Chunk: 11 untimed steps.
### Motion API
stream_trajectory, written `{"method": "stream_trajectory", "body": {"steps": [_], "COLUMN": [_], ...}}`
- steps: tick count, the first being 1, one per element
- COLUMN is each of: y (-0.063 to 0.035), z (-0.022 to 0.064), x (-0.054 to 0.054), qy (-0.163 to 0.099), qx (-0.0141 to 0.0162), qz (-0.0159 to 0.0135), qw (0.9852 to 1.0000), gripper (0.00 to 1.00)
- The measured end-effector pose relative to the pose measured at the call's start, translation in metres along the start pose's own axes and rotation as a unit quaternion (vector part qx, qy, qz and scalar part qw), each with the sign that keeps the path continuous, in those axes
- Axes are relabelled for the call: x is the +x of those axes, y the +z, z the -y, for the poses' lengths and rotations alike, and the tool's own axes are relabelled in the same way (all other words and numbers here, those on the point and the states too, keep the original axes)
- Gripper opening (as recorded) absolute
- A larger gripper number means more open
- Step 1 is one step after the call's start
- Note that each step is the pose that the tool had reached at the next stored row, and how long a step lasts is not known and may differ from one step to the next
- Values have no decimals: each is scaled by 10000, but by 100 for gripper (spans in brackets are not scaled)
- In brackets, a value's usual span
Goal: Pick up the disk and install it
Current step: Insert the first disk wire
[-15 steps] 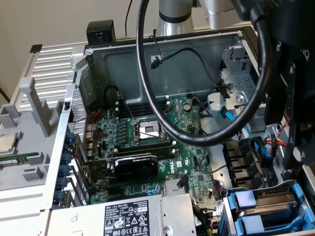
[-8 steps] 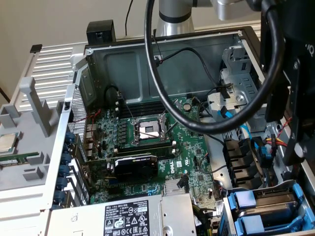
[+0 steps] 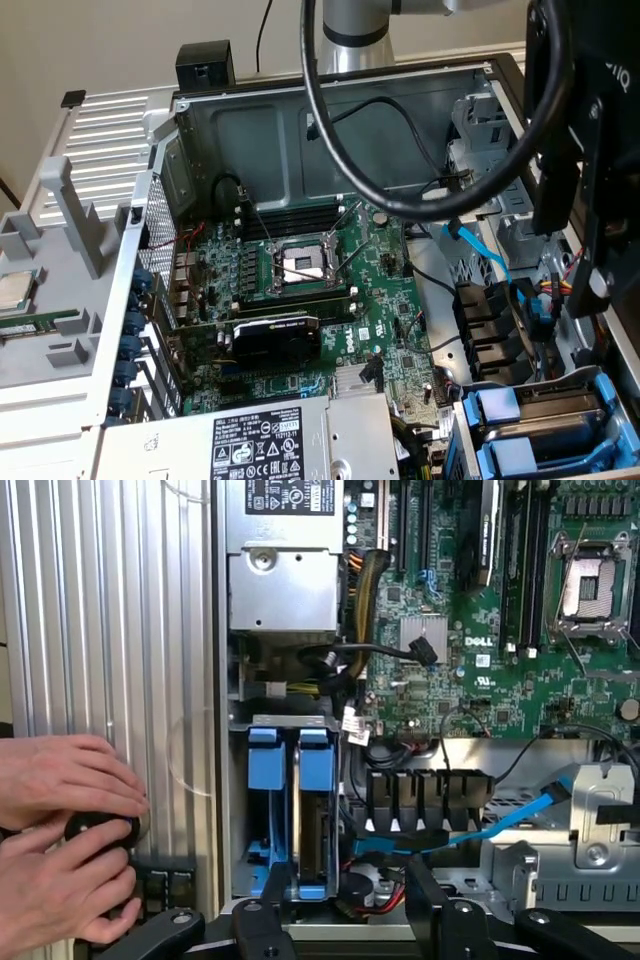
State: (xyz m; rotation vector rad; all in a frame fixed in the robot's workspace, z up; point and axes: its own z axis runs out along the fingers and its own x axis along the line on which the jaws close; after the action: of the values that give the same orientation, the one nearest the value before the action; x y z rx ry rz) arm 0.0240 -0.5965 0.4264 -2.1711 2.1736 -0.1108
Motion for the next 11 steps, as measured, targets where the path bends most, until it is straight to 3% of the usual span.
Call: {"method": "stream_trajectory", "body": {"steps": [3, 11], "y": [4, 22], "z": [33, 191], "x": [-57, -115], "qy": [-4, 9], "qx": [-7, -17], "qz": [-36, -43], "qw": [10000, 10000], "gripper": [57, 57]}}
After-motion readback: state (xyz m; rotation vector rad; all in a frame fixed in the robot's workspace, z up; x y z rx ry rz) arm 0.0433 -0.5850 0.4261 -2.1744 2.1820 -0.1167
